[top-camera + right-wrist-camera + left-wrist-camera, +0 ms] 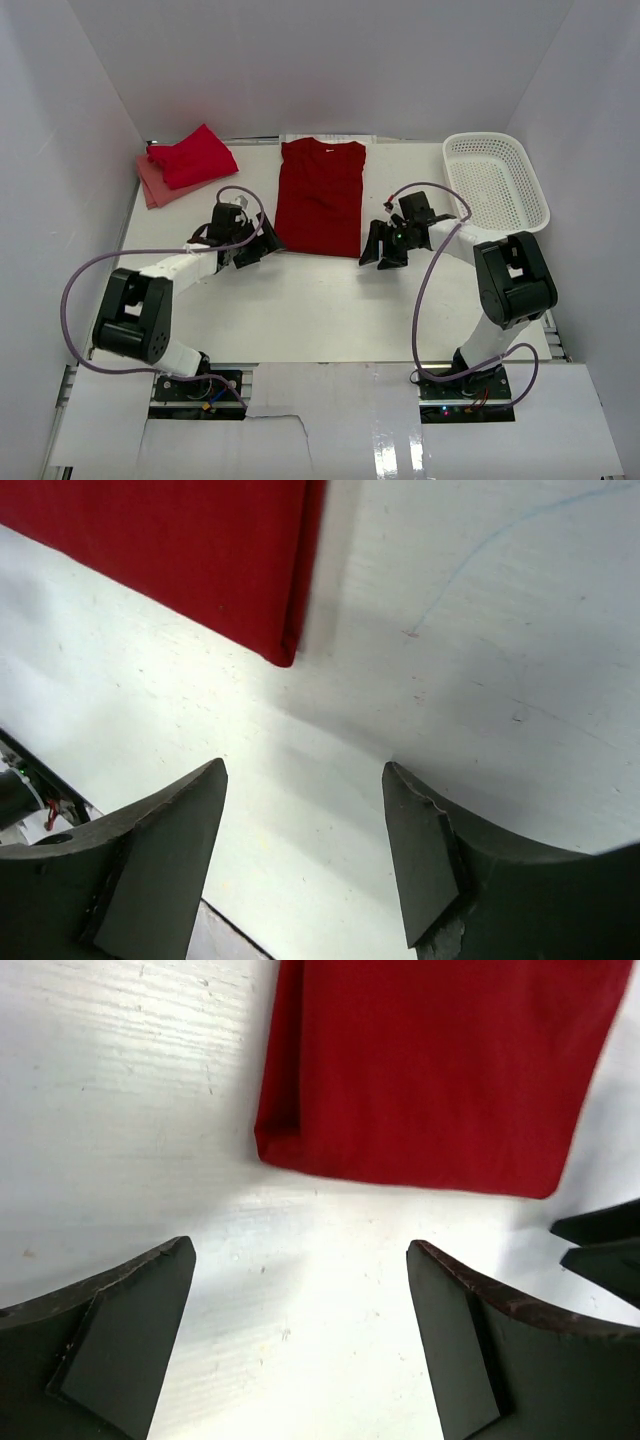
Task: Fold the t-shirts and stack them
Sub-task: Grab one side of the 2/3 rectangular tshirt with both arms
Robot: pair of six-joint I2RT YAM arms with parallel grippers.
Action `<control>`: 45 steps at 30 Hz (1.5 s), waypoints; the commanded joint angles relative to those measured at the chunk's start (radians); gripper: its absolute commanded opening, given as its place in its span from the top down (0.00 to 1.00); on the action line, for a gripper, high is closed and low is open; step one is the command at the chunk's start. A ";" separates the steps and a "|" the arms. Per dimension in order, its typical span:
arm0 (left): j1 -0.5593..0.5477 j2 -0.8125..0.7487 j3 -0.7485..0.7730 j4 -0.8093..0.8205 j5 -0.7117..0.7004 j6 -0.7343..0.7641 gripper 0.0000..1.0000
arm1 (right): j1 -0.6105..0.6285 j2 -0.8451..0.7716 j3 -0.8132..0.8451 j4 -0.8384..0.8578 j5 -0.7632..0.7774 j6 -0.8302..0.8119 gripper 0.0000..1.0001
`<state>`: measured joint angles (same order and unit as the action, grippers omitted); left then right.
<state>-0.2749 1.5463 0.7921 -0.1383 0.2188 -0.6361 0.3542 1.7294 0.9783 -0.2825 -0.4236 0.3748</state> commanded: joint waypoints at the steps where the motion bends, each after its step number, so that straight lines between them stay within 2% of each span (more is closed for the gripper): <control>1: -0.001 -0.127 -0.075 0.080 0.004 -0.005 0.02 | 0.003 -0.054 -0.047 0.155 -0.056 0.052 0.30; 7: 0.000 -0.066 -0.122 0.187 -0.022 -0.020 0.02 | 0.014 0.002 -0.082 0.270 -0.063 0.114 0.30; 11: -0.001 0.032 -0.125 0.282 0.007 -0.053 0.02 | 0.014 0.048 -0.064 0.330 -0.055 0.153 0.31; 19: -0.001 0.153 -0.054 0.284 -0.004 -0.036 0.02 | 0.019 0.127 0.003 0.333 -0.027 0.171 0.33; 20: -0.003 0.161 -0.050 0.284 -0.001 -0.034 0.02 | 0.020 0.130 0.008 0.326 -0.024 0.173 0.43; 22: -0.001 0.175 -0.050 0.284 -0.002 -0.033 0.02 | 0.022 0.139 0.014 0.327 -0.009 0.171 0.56; 23: -0.001 0.178 -0.051 0.286 -0.002 -0.034 0.03 | 0.022 0.142 0.014 0.327 -0.010 0.171 0.66; 26: -0.001 0.178 -0.062 0.290 0.001 -0.027 0.04 | 0.023 0.157 0.022 0.319 -0.018 0.170 0.74; 32: -0.001 0.158 -0.093 0.289 0.004 -0.020 0.06 | 0.028 0.157 0.017 0.322 -0.021 0.168 0.75; 34: -0.003 0.158 -0.103 0.287 0.010 -0.017 0.09 | 0.029 0.157 0.023 0.315 -0.021 0.164 0.83; 35: -0.001 0.153 -0.106 0.287 0.014 -0.017 0.11 | 0.029 0.159 0.029 0.312 -0.021 0.162 0.90; 36: -0.001 0.150 -0.113 0.287 0.017 -0.019 0.17 | 0.029 0.159 0.033 0.309 -0.018 0.159 0.92; 39: -0.001 0.152 -0.126 0.287 0.019 -0.019 0.25 | 0.029 0.160 0.043 0.301 -0.020 0.156 0.92; 40: -0.003 0.153 -0.129 0.287 0.021 -0.017 0.33 | 0.031 0.162 0.045 0.298 -0.020 0.156 0.92; 42: -0.001 0.162 -0.131 0.287 0.022 -0.017 0.34 | 0.031 0.160 0.048 0.296 -0.021 0.154 0.92; 43: -0.001 0.166 -0.131 0.287 0.025 -0.017 0.42 | 0.032 0.160 0.048 0.296 -0.023 0.154 0.92; 45: -0.001 0.182 -0.126 0.290 0.028 -0.016 0.47 | 0.032 0.157 0.049 0.293 -0.023 0.153 0.92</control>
<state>-0.2718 1.6825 0.7002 0.2714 0.2413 -0.6697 0.3805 1.8736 0.9932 0.0284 -0.4526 0.5434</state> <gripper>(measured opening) 0.541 0.088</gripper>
